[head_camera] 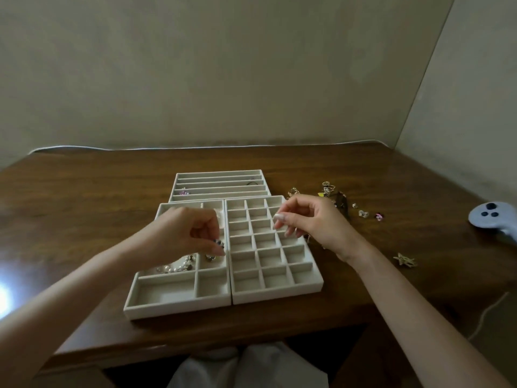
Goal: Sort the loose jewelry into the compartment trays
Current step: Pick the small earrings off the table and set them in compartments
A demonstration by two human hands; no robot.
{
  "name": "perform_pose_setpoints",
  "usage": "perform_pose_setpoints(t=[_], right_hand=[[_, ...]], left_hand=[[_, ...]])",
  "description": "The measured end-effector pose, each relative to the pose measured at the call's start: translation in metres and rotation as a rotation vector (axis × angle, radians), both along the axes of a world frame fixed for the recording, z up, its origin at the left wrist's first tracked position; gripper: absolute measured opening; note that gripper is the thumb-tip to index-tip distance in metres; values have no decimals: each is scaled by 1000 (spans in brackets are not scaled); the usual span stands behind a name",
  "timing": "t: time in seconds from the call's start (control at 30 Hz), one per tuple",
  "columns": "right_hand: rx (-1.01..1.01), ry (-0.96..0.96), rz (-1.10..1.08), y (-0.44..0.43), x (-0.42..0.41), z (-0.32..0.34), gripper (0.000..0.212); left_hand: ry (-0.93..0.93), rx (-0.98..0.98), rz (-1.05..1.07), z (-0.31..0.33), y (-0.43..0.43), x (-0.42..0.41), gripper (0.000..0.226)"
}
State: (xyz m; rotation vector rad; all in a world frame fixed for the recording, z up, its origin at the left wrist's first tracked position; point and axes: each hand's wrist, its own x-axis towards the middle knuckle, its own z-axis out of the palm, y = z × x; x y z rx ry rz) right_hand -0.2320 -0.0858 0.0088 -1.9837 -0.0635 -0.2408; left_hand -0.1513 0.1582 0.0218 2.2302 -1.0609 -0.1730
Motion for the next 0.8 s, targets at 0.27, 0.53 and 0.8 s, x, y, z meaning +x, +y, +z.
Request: perform_pose_setpoints(t=[0.27, 0.53, 0.8], right_hand=[[2, -43, -69, -6, -10, 1, 6], [-15, -44, -106, -9, -19, 2, 5], [-70, -41, -225, -31, -37, 14, 4]], left_hand=[[2, 210, -84, -14, 12, -17, 19], [-137, 234, -74, -18, 10, -16, 20], [-189, -8, -19, 5, -26, -22, 9]])
